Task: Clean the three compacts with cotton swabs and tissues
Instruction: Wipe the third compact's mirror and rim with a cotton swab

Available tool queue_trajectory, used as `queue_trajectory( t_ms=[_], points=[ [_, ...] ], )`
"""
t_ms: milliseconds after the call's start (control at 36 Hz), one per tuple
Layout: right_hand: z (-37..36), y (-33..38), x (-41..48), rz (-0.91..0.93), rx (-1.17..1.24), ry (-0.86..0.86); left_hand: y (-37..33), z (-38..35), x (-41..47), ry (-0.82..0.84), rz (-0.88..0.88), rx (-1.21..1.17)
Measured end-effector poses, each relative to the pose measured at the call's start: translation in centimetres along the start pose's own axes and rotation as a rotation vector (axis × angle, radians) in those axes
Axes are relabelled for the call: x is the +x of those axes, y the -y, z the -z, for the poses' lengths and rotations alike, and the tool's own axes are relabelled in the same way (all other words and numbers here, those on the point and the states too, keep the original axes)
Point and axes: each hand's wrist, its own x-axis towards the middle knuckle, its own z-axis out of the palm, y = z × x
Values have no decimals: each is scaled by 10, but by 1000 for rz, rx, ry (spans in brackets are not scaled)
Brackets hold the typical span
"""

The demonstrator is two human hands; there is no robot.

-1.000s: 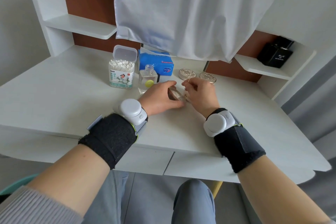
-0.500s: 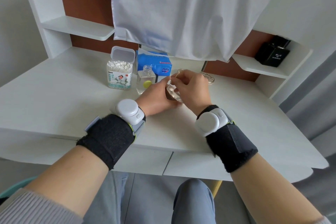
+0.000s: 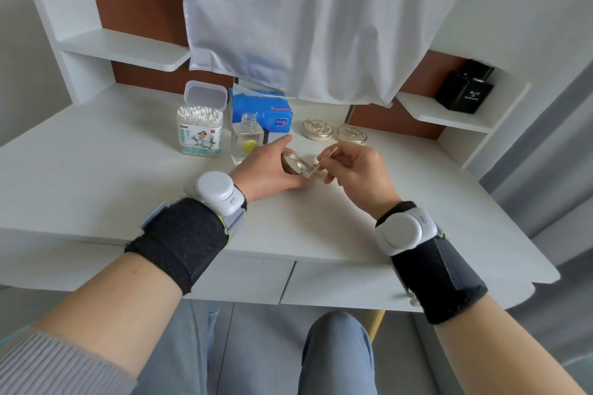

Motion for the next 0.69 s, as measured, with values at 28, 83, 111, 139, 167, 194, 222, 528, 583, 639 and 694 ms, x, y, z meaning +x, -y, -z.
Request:
queue_trajectory(
  t_ms=[28, 83, 111, 139, 167, 194, 222, 528, 583, 639, 694],
  points=[
    [1, -2, 1, -12, -13, -4, 0, 0, 0, -2, 1, -7],
    [3, -4, 4, -21, -55, -10, 1, 0, 0, -3, 2, -13],
    [4, -5, 6, -19, -81, -14, 1, -1, 0, -3, -1, -12],
    [4, -6, 7, -17, -108, -19, 1, -1, 0, -5, -4, -10],
    [4, -7, 9, -16, -136, -25, 1, 0, 0, -6, -7, -6],
    [3, -7, 10, -17, -162, -35, 1, 0, 0, -6, -10, -5],
    [3, -8, 12, -21, -182, -47, 1, 0, 0, -6, -13, -5],
    [-10, -11, 25, 56, -324, -130, 3, 0, 2, -34, -43, -41],
    [-12, -12, 26, 63, -322, -158, 4, -1, 3, -36, -43, -42],
    [-12, -14, 26, 52, -292, -192, 6, -2, 4, -39, -44, -45],
    [-12, -17, 27, 45, -256, -206, 6, -2, 5, -41, -47, -47]
  ],
)
